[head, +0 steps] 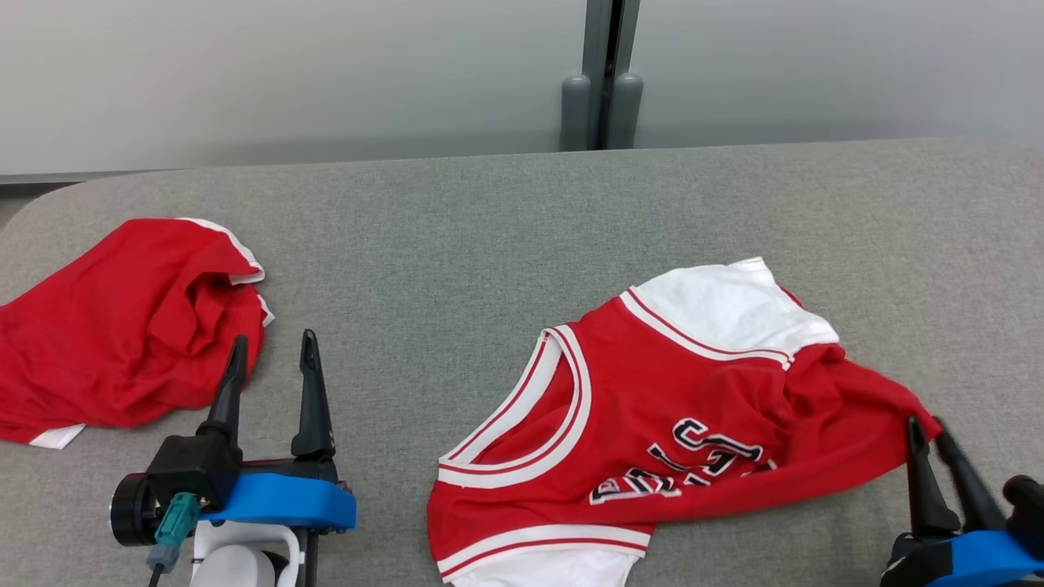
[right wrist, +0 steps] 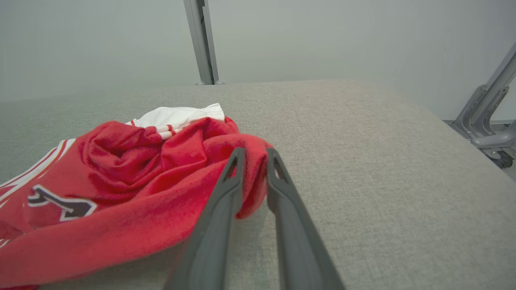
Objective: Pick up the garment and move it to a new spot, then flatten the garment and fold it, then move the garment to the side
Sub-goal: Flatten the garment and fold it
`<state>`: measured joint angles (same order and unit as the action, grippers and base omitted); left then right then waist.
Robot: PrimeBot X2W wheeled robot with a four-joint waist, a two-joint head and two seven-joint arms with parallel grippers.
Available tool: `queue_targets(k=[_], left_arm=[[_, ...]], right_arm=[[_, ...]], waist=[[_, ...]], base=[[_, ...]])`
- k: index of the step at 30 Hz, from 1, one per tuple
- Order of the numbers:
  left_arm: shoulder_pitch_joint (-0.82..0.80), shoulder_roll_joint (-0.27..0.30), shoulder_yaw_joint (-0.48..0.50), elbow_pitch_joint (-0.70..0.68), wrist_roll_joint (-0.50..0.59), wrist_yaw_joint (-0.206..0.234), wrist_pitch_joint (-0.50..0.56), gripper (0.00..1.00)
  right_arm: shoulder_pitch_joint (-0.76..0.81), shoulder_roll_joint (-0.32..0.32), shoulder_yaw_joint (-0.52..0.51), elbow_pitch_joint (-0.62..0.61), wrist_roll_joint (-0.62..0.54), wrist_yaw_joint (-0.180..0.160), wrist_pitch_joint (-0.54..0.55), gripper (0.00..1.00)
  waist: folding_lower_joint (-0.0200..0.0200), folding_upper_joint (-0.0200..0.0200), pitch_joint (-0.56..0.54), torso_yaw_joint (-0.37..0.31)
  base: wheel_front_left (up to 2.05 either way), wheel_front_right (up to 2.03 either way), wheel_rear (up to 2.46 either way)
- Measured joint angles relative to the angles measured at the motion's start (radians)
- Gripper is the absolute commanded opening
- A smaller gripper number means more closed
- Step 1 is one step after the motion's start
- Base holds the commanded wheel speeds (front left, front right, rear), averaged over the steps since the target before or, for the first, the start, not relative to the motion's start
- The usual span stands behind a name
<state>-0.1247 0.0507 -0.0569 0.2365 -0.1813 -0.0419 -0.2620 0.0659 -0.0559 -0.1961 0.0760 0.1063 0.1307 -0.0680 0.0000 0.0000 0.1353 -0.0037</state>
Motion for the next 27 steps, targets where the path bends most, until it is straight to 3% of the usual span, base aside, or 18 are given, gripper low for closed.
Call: queue_targets(k=[6, 12, 21, 27], left_arm=[[-0.004, 0.0, 0.013, 0.005, 0.015, -0.011, 0.0, 1.0], [-0.003, 0.0, 0.021, 0.002, 0.022, -0.012, 0.0, 1.0], [-0.038, 0.0, 0.007, 0.007, 0.051, -0.023, 0.0, 1.0], [-0.177, 0.0, -0.087, 0.069, 0.073, -0.065, 0.0, 1.0]], right_arm=[[-0.025, 0.004, 0.003, -0.046, -0.01, 0.0, -0.081, 1.0], [-0.097, 0.005, 0.078, -0.069, -0.005, 0.0, -0.176, 1.0], [-0.143, 0.006, 0.123, -0.022, -0.01, 0.0, -0.193, 1.0], [-0.166, 0.006, 0.117, -0.025, -0.012, 0.0, -0.193, 1.0]], waist=[[0.0, 0.0, -0.003, -0.006], [0.0, 0.0, -0.002, -0.009], [0.0001, 0.0, 0.014, -0.023], [0.0001, 0.0, 0.049, -0.047]], base=[[0.0, 0.0, 0.0], [0.0, 0.0, 0.0], [0.0, 0.0, 0.0], [0.0, 0.0, 0.0]])
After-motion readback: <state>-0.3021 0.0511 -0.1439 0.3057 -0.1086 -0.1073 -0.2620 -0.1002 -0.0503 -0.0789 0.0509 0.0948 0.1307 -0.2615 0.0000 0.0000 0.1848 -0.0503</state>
